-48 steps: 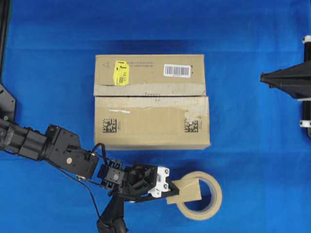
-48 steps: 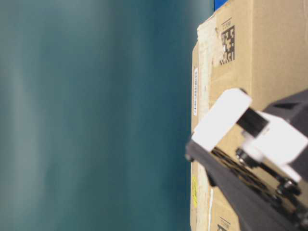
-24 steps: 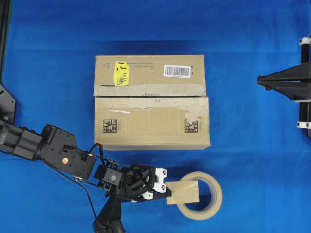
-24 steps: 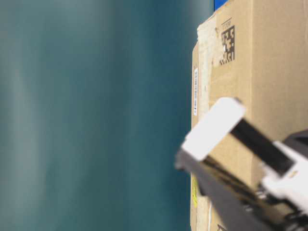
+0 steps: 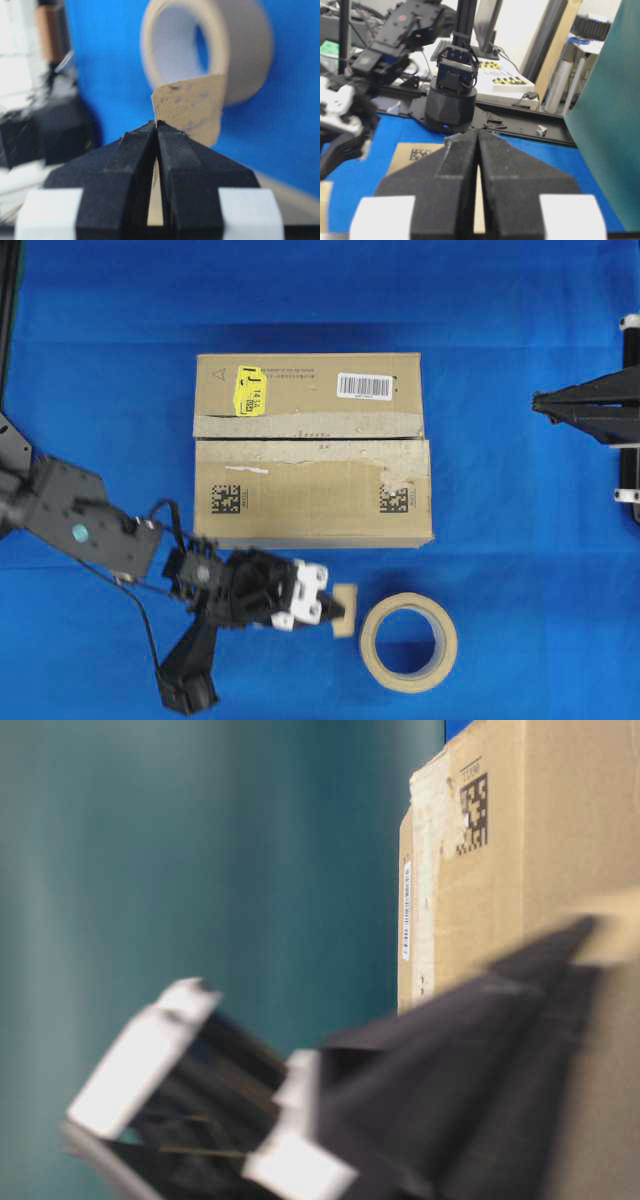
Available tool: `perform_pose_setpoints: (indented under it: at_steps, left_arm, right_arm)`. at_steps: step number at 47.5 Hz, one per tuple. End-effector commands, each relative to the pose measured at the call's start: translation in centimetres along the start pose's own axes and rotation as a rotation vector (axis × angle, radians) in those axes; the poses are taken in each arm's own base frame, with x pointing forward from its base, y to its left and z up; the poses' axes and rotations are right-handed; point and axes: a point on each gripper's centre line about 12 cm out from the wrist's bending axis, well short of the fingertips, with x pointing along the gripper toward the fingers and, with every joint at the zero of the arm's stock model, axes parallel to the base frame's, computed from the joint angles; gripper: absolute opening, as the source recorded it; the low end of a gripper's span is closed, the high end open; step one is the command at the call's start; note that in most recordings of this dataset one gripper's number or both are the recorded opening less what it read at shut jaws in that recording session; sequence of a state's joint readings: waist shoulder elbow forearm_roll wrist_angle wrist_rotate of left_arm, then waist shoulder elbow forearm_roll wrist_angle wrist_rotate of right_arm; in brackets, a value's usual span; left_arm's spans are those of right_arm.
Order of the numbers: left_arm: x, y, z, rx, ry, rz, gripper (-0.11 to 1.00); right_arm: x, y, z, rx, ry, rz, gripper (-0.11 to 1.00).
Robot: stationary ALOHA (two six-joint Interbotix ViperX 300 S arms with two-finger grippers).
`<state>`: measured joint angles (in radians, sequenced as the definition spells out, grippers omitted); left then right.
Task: Apply tape along the seams of the closed cardboard box to seal it securely.
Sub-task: 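Pull the tape end with the left gripper up onto the box seam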
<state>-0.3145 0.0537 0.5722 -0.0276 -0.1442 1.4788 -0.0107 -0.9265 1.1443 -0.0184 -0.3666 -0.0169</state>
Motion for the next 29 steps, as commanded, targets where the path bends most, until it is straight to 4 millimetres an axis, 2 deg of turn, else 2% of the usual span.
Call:
perform_pose_setpoints:
  at_steps: [1, 13, 22, 29]
  left_arm:
    - [-1.9, 2.2, -1.0, 0.000, 0.020, 0.069, 0.00]
    - [-4.3, 4.1, -4.7, 0.059, 0.108, 0.145, 0.00]
    - [-4.9, 4.6, -6.4, 0.177, 0.161, 0.182, 0.00]
    - [-5.3, 4.8, -8.5, 0.230, 0.216, 0.178, 0.00]
  right_arm:
    - [0.3, 0.0, 1.3, -0.002, -0.028, 0.000, 0.00]
    - [0.6, -0.1, 2.2, -0.006, -0.026, -0.001, 0.00]
    - [0.7, -0.1, 2.9, -0.020, -0.035, 0.000, 0.00]
    - [0.8, -0.1, 2.9, -0.034, -0.032, -0.001, 0.00]
